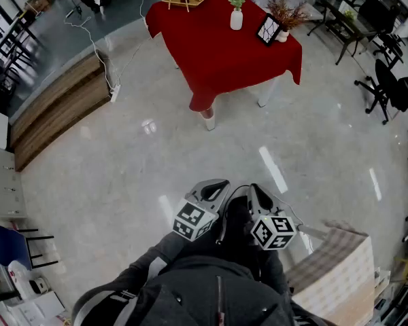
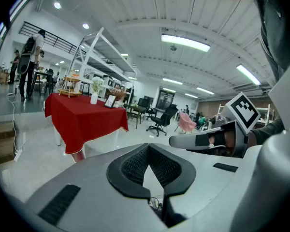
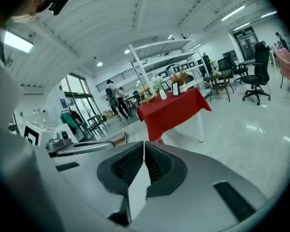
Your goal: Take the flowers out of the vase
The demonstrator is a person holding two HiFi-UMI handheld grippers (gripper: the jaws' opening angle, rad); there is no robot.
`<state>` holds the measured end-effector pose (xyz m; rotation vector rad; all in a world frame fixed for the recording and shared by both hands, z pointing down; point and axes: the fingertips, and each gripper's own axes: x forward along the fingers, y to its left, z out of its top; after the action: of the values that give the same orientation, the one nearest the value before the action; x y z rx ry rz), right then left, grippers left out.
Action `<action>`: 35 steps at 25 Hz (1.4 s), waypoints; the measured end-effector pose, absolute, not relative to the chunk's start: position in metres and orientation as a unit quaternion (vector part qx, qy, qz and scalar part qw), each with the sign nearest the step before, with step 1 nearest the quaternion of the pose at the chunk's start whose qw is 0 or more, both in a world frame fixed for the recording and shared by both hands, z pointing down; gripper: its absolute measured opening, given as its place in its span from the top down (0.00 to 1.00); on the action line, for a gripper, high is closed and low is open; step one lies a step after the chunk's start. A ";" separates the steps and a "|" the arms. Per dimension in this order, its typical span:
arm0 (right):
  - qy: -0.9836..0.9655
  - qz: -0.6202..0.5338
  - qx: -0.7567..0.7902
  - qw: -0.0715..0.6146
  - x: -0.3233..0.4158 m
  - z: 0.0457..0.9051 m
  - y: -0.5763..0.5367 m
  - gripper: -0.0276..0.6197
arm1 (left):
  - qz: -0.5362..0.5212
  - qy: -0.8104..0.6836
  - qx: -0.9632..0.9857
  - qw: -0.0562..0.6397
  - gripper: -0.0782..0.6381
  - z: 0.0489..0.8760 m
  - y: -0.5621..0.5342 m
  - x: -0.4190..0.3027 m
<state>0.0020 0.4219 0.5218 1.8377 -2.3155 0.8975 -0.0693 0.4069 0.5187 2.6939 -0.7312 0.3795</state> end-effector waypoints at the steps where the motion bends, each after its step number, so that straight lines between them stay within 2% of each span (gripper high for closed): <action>1: -0.751 0.290 0.592 0.028 -0.004 0.520 0.425 0.93 | 0.132 -0.256 0.944 0.162 0.88 0.517 0.410 -0.073; 20: -0.772 0.266 0.577 0.022 -0.038 0.494 0.441 0.93 | 0.105 -0.270 0.942 0.172 0.88 0.506 0.428 -0.094; 35: -0.789 0.273 0.549 0.022 -0.023 0.502 0.367 0.93 | 0.101 -0.283 0.938 0.173 0.88 0.507 0.357 -0.064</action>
<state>-0.0233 0.3666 0.5018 1.7027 -2.4462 0.8457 -0.0635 0.3573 0.5068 2.6604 -0.8027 0.2866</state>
